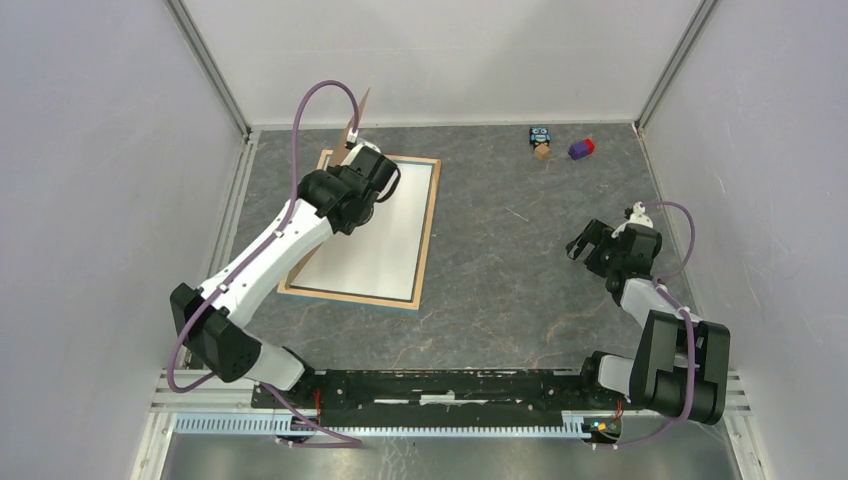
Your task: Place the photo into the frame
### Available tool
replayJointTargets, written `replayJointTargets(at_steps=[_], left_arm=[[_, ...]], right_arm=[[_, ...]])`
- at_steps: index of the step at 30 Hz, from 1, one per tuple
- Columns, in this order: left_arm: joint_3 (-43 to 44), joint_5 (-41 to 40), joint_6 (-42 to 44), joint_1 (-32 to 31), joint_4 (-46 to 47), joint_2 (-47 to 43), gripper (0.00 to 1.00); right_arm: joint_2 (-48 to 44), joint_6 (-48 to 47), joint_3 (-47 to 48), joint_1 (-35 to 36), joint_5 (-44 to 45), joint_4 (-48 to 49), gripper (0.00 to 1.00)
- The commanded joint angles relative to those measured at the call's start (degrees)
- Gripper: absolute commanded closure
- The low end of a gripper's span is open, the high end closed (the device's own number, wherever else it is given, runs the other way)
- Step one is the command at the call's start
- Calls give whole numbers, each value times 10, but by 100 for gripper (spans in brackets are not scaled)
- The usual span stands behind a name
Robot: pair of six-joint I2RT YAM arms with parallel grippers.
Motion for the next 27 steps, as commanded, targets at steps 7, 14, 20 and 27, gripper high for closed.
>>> replayJointTargets(at_steps=[7,14,20,27], left_arm=[[12,-38,15,5,13,24,98],[20,-41,-24,5,-13,61,98],[11,-35,-34,5,1,70,98],[18,-16,-31,5,17,83,97]], right_arm=[[2,-14,10,8,3,17,3],[2,-13,10,10,3,18,3],[4,-13,10,10,3,18,4],[4,-13,10,11,2,19,4]])
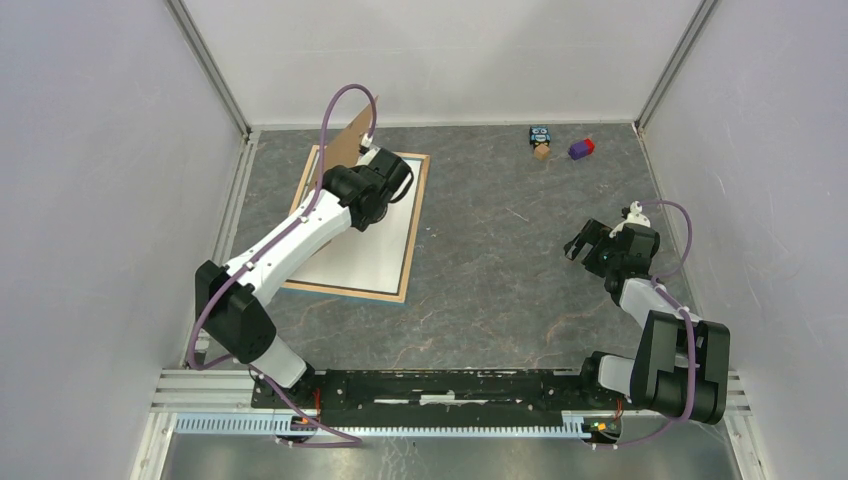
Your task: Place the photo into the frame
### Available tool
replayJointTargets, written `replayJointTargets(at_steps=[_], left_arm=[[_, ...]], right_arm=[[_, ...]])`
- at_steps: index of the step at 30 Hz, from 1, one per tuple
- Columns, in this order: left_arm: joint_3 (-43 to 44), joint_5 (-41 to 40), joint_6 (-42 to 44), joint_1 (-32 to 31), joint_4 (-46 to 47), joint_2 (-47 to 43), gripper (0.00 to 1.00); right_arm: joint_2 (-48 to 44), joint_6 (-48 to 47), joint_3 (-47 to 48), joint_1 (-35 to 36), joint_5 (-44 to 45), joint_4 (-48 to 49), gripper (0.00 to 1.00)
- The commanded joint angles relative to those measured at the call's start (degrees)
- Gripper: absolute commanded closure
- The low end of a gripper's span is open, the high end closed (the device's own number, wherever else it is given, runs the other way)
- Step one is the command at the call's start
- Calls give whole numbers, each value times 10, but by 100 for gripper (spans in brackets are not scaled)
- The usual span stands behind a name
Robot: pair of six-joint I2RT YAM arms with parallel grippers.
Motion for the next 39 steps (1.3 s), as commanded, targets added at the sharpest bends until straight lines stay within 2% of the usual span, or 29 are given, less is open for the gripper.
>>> replayJointTargets(at_steps=[1,4,6,13,19,21,27,39], left_arm=[[14,12,-33,6,25,18,96],[16,31,-36,6,26,29,90],[16,48,-36,6,25,36,73],[-9,86,-47,6,42,42,56],[-26,124,-50,6,56,47,19],[-31,136,-51,6,59,44,11],[-40,220,-50,8,68,11,1],[-20,421,-78,64,77,-37,0]], right_arm=[[3,-8,10,3,2,19,4],[4,-9,10,3,2,20,4],[5,-9,10,3,3,20,4],[5,-9,10,3,3,21,4],[6,-9,10,3,2,21,4],[6,-9,10,3,3,21,4],[6,-10,10,4,2,21,4],[7,-11,10,4,0,21,4]])
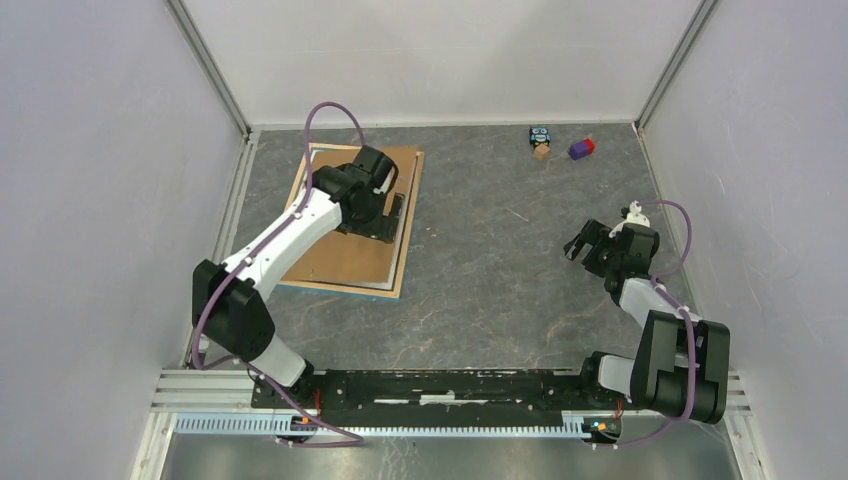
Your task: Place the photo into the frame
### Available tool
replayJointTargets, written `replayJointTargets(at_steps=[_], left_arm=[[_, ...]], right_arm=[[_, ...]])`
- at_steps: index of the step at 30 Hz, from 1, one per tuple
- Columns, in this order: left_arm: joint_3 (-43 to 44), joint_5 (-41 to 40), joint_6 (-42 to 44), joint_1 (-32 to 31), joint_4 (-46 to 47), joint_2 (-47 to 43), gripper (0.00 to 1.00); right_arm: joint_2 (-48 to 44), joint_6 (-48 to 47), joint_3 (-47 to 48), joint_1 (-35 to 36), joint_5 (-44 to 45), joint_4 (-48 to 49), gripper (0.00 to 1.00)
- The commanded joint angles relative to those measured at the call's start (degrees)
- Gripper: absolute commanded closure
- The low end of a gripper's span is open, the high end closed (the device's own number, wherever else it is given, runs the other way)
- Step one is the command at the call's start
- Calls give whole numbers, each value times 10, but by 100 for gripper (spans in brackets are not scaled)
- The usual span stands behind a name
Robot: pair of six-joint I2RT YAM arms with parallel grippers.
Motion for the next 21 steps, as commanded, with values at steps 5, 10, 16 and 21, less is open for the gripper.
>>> replayJointTargets(at_steps=[5,10,16,21], left_arm=[[42,157,-61,48,31,-69,0],[22,91,-104,161,103,-121,0],[-82,115,-199,362,302,-107,0],[-80,204,-231,447,410,4,0]], right_arm=[[5,-7,10,4,-1,21,4],[5,-8,11,9,-5,23,4],[9,-20,21,41,-25,26,4],[29,-34,40,97,-38,26,4]])
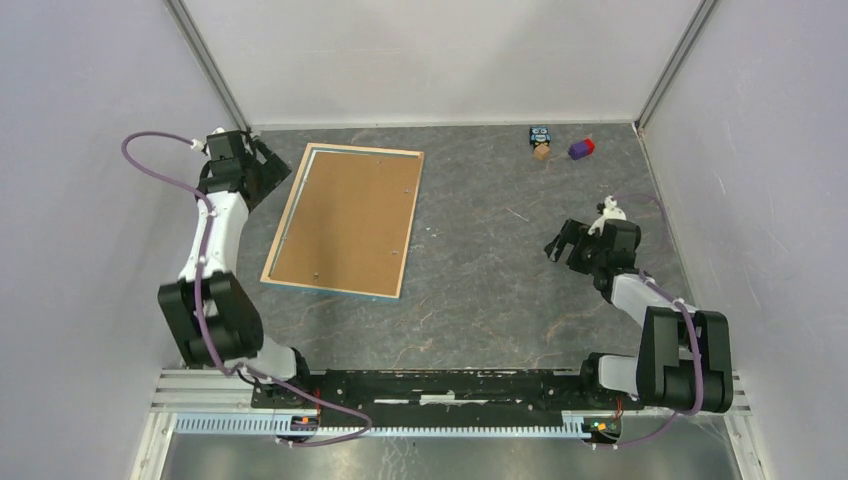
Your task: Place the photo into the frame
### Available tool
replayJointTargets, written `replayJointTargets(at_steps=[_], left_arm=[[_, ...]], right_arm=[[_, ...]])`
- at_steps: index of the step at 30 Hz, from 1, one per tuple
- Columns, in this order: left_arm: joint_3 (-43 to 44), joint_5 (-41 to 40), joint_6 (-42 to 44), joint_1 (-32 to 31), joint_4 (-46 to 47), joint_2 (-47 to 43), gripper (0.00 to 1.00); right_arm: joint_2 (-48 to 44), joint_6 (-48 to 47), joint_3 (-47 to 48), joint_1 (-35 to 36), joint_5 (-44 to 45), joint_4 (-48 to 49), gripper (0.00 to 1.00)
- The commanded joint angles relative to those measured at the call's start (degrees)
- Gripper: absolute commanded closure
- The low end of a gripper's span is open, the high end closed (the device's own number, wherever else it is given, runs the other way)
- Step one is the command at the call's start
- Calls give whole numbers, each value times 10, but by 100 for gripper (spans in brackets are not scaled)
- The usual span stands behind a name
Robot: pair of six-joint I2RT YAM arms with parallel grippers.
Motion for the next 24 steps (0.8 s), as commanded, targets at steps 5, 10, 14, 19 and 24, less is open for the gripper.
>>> replayJointTargets(at_steps=[5,10,14,19,24], left_arm=[[80,170,-41,69,127,214,0],[149,211,0,70,103,317,0],[175,193,34,71,82,361,0],[204,195,39,70,52,407,0],[179,241,-5,63,51,424,0]], right_arm=[[46,-39,59,126,-4,14,4],[85,-34,76,203,-24,36,4],[130,-19,99,241,-34,42,4],[176,3,134,266,-44,47,5],[216,51,175,287,-61,66,4]])
